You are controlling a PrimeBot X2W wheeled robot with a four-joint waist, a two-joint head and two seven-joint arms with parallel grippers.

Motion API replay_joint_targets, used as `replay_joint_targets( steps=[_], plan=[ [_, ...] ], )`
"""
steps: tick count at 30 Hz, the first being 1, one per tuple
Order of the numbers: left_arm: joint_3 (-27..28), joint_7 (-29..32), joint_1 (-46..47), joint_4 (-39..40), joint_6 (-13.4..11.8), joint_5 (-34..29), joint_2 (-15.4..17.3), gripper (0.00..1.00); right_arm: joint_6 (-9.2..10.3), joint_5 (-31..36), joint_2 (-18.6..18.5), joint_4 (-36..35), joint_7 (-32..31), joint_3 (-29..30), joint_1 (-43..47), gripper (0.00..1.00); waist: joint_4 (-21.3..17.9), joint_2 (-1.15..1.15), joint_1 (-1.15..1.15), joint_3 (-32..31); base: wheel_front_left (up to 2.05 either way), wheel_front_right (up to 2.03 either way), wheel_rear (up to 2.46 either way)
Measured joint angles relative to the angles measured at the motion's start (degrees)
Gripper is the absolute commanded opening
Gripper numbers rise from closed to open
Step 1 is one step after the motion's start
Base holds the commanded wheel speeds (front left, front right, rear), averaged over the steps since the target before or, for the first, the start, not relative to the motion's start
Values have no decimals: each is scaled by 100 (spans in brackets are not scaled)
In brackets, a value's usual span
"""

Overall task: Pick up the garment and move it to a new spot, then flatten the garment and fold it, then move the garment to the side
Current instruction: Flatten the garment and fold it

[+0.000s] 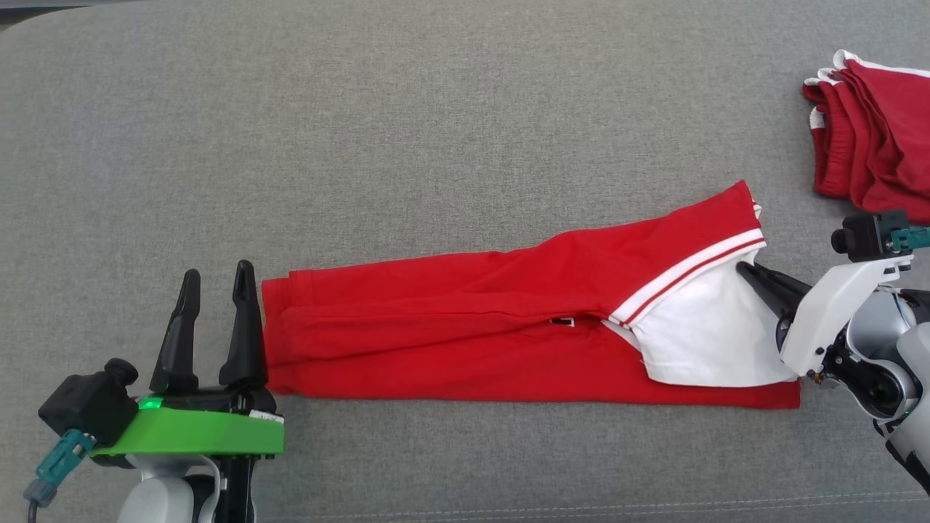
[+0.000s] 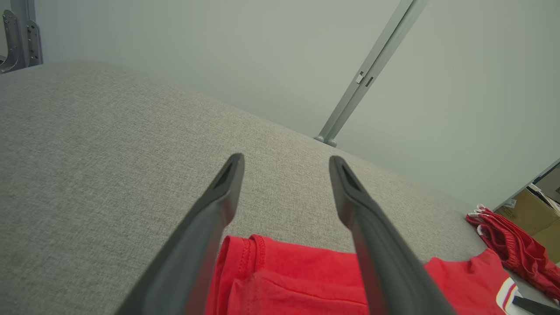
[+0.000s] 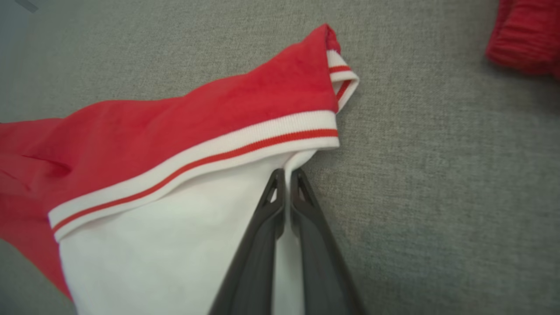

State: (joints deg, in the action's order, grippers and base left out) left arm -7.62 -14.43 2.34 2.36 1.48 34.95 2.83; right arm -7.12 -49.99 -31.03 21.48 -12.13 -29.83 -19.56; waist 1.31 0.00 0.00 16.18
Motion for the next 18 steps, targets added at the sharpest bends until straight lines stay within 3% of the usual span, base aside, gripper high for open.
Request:
replay_joint_targets(
  steps=[18],
  plan=[
    [99, 0, -7, 4, -51, -43, -5, 100, -1, -135, -266, -29, 525, -276, -494, 0, -380, 0, 0, -73, 0, 0, 0]
  ],
)
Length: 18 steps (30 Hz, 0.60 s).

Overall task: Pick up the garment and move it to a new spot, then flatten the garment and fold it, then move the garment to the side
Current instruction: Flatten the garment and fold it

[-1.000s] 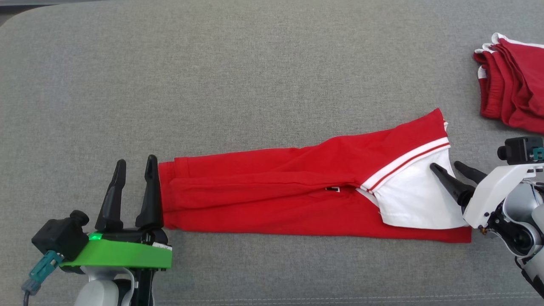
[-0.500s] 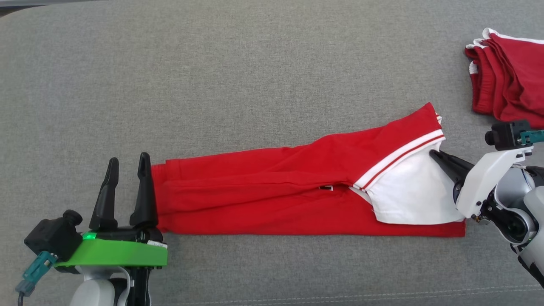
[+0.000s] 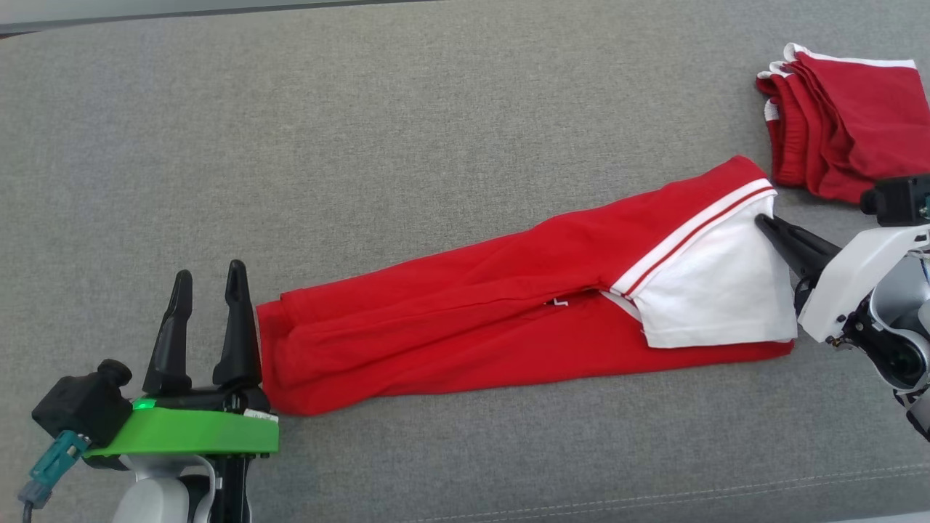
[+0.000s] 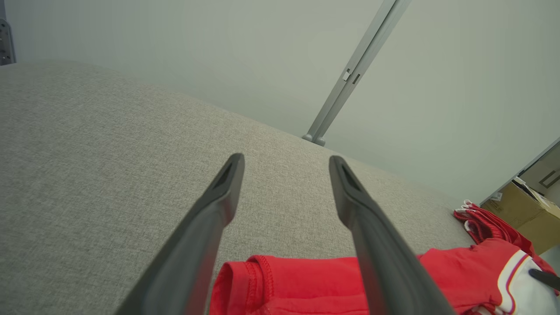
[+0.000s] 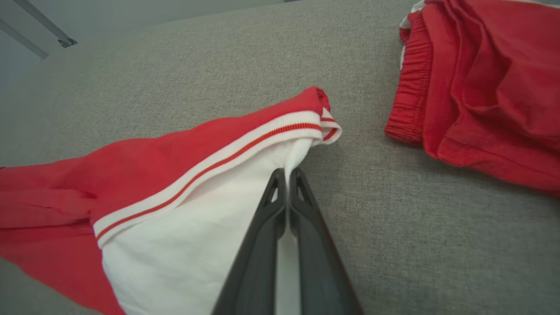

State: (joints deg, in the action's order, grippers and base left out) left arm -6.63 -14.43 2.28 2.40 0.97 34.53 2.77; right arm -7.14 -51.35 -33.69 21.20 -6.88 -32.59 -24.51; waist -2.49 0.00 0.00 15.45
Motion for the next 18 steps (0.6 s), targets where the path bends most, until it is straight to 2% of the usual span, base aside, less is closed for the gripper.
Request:
replay_joint_targets(
  steps=[6, 14, 18],
  plan=[
    [73, 0, -23, 1, 0, -56, 0, 100, 0, 0, -162, 0, 133, -57, -157, 0, -197, 0, 0, -92, 0, 0, 0],
    [90, 0, -130, 33, 0, -96, 0, 100, 0, 54, -558, -20, 255, -37, -435, 0, -485, 0, 0, -241, 0, 0, 0],
    [86, 0, -136, 37, 0, -96, 0, 100, 0, 102, -628, -100, 230, -247, -466, 0, -613, 0, 0, -314, 0, 0, 0]
  ],
)
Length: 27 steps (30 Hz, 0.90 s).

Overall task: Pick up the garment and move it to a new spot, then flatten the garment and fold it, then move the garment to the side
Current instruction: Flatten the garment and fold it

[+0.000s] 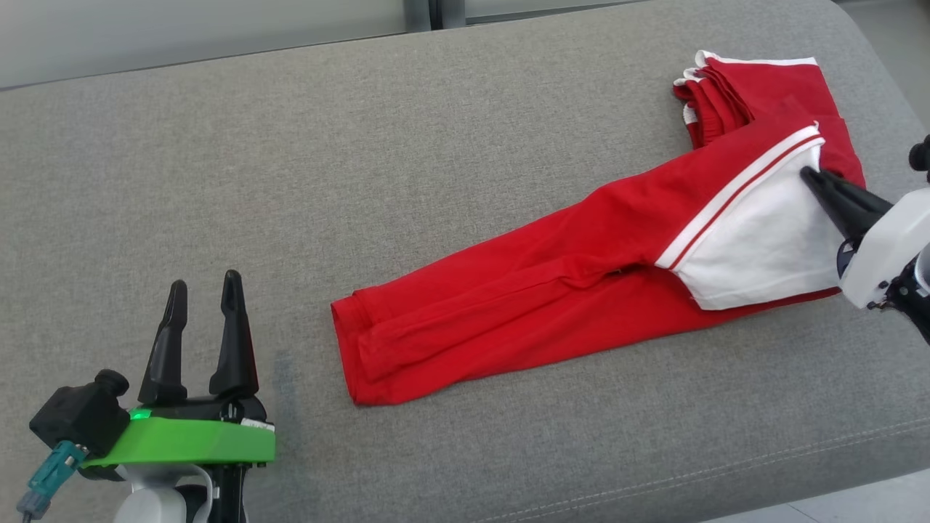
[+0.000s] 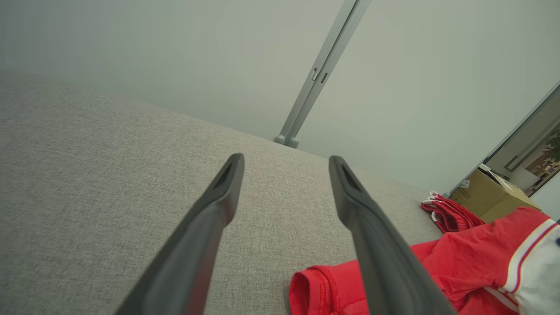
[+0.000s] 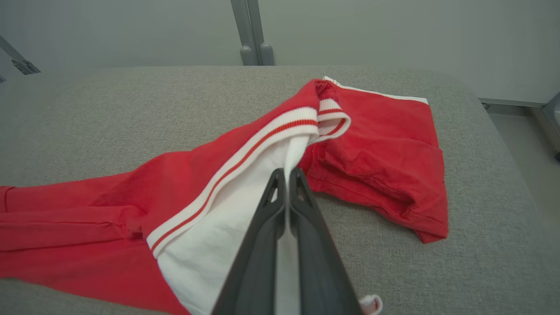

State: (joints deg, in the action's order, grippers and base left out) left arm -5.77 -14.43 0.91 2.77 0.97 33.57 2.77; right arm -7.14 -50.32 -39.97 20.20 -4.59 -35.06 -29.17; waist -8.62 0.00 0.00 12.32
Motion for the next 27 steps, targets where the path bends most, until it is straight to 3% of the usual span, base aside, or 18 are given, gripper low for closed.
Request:
replay_joint_targets(
  steps=[21, 27],
  plan=[
    [-212, 0, -10, -41, 4, 47, -5, 100, 0, 187, 264, -1853, -138, -1849, -480, 0, 53, 0, 0, -228, 0, 0, 0],
    [-313, 0, -8, -49, 5, 82, -5, 100, 0, 192, 591, -2048, -361, -2348, -808, 0, 242, 0, 0, -242, 0, 0, 0]
  ],
)
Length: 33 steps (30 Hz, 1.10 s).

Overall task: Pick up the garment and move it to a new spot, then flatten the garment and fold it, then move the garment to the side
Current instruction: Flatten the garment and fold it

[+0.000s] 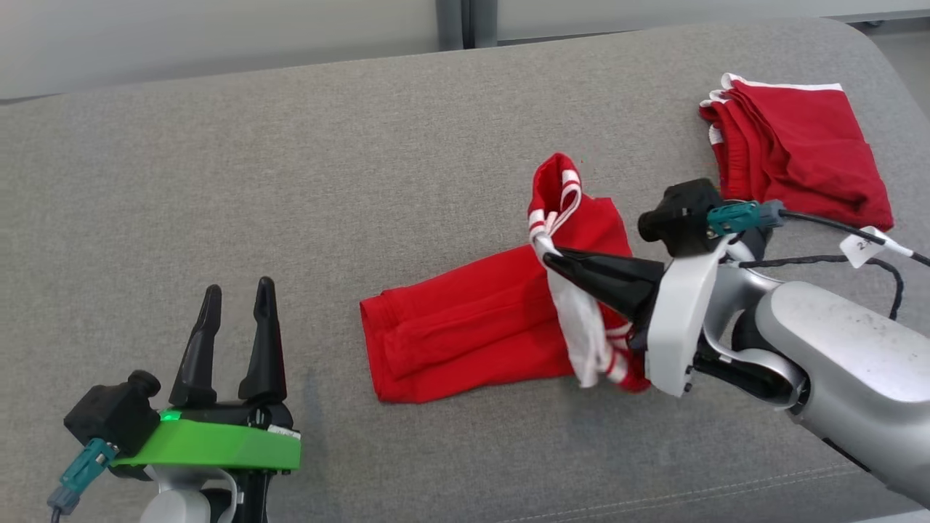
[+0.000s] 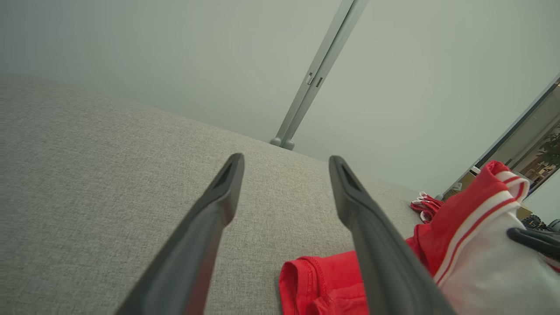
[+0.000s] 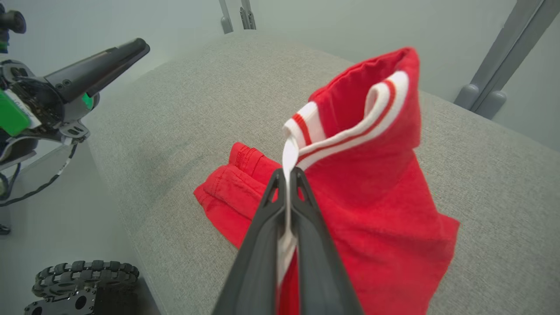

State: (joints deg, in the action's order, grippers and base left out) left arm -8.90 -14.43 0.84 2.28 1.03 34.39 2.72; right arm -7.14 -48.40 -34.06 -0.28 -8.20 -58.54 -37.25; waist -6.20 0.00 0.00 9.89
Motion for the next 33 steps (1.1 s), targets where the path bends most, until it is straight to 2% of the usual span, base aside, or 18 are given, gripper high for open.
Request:
replay_joint_targets(
  steps=[8, 21, 29, 30, 32, 33],
  plan=[
    [-208, 0, 14, -13, 7, 118, -1, 100, 0, -65, 530, 186, -252, -398, -313, 0, 396, 0, 0, 12, 0, 0, 0],
    [-588, 0, 155, -5, 5, 480, -4, 100, 0, -370, 851, 1255, -576, -527, -469, 0, 1283, 0, 0, 123, 0, 0, 0],
    [-569, 0, 163, 7, -4, 526, -4, 100, 0, -385, 1079, 1836, -704, -692, -670, 0, 1718, 0, 0, 277, 0, 0, 0],
    [-553, 0, 164, 7, -4, 526, -4, 100, 0, -383, 1122, 1891, -705, -727, -695, 7, 1748, 0, 0, 299, 0, 0, 0],
    [-536, 0, 166, 7, -9, 526, -4, 100, 0, -383, 1248, 1998, -703, -782, -717, 44, 1799, 0, 0, 347, 0, 0, 0],
    [-535, 0, 167, 7, -9, 526, -4, 100, 0, -383, 1278, 2014, -695, -792, -720, 100, 1806, 0, 0, 357, 0, 0, 0]
  ],
)
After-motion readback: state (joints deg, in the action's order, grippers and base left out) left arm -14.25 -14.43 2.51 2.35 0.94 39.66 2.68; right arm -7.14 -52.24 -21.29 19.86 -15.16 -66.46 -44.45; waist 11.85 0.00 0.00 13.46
